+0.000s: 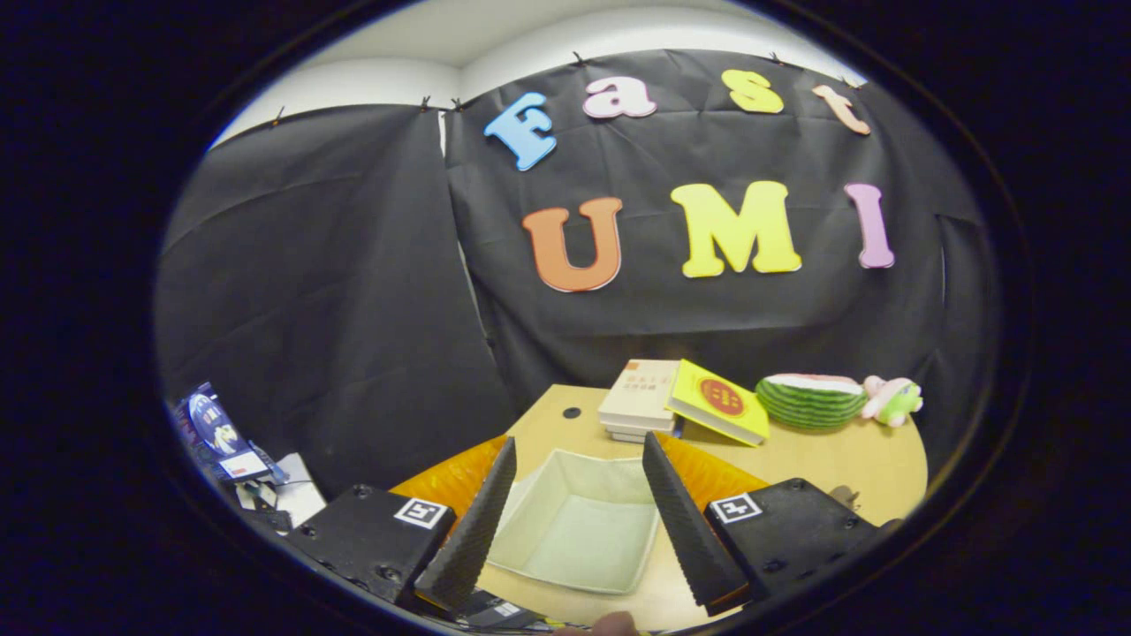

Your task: Open the storage box then place both shoes into the box .Put the left shoe in first, then the right shoe, with the right side of both shoes facing outward in a uniform manner.

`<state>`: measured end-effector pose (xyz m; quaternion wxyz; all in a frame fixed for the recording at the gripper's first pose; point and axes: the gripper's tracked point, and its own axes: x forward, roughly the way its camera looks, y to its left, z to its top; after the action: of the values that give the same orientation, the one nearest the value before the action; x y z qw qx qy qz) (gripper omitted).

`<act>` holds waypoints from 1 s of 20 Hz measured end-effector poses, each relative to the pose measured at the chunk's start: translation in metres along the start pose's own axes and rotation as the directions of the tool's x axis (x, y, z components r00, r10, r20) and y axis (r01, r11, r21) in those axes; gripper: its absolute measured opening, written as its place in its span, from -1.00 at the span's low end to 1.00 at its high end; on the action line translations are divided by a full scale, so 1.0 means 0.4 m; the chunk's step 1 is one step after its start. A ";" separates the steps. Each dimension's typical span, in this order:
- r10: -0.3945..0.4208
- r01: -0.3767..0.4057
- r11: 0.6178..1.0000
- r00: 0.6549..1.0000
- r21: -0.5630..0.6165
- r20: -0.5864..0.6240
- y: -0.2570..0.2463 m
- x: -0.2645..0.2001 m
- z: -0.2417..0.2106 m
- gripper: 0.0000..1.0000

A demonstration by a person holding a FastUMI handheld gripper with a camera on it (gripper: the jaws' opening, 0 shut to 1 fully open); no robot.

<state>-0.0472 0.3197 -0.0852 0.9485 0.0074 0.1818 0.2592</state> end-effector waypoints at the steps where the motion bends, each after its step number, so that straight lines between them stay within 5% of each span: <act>1: -0.026 0.026 1.000 1.000 -0.003 -0.005 -0.045 -0.016 -0.005 0.89; 7: -0.165 0.163 0.986 0.981 -0.028 -0.102 -0.311 -0.084 -0.114 0.99; 11: -0.173 0.181 0.983 0.950 0.008 -0.261 -0.423 -0.074 -0.279 0.99; 20: -0.160 0.257 0.961 0.816 0.101 -0.556 -0.599 0.031 -0.550 0.99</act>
<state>0.0033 0.1007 -0.3207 0.8766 -0.0045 0.4638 0.1282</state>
